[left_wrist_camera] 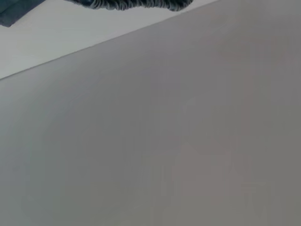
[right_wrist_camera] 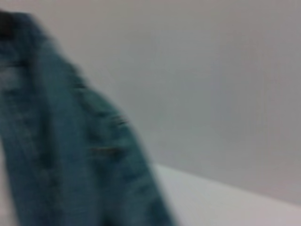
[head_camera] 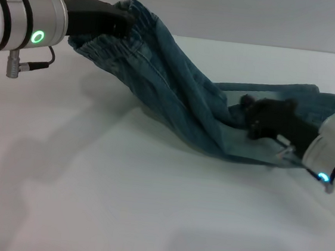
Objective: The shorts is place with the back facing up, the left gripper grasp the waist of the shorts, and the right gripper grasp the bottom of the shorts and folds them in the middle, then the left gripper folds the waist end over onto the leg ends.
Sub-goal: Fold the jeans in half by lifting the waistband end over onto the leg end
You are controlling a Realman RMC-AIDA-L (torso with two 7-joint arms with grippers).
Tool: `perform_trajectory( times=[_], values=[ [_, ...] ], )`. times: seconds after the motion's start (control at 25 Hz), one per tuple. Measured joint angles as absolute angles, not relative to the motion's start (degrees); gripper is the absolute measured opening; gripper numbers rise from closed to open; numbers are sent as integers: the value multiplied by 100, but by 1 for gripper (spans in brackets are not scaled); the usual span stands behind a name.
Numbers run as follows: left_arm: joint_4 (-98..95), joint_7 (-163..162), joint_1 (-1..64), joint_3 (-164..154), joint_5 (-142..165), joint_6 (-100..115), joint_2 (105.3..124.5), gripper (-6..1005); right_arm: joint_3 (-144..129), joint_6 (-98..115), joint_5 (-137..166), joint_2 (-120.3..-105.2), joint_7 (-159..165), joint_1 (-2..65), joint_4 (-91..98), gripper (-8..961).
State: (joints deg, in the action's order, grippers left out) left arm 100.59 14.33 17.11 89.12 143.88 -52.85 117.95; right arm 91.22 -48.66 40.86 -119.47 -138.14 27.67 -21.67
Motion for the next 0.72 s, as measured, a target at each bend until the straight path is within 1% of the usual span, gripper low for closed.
perform_trajectory(
  times=[0.48, 0.72],
  values=[
    [10152, 1445, 1806, 8886, 14388, -5249, 11795, 36, 8416, -4780, 4086, -11934, -13139, 2909, -2256, 0],
    [10215, 1498, 1805, 8927, 14387, -5246, 11795, 35, 8522, -3835, 4085, -11879, -13222, 3169, -2196, -1]
  ],
)
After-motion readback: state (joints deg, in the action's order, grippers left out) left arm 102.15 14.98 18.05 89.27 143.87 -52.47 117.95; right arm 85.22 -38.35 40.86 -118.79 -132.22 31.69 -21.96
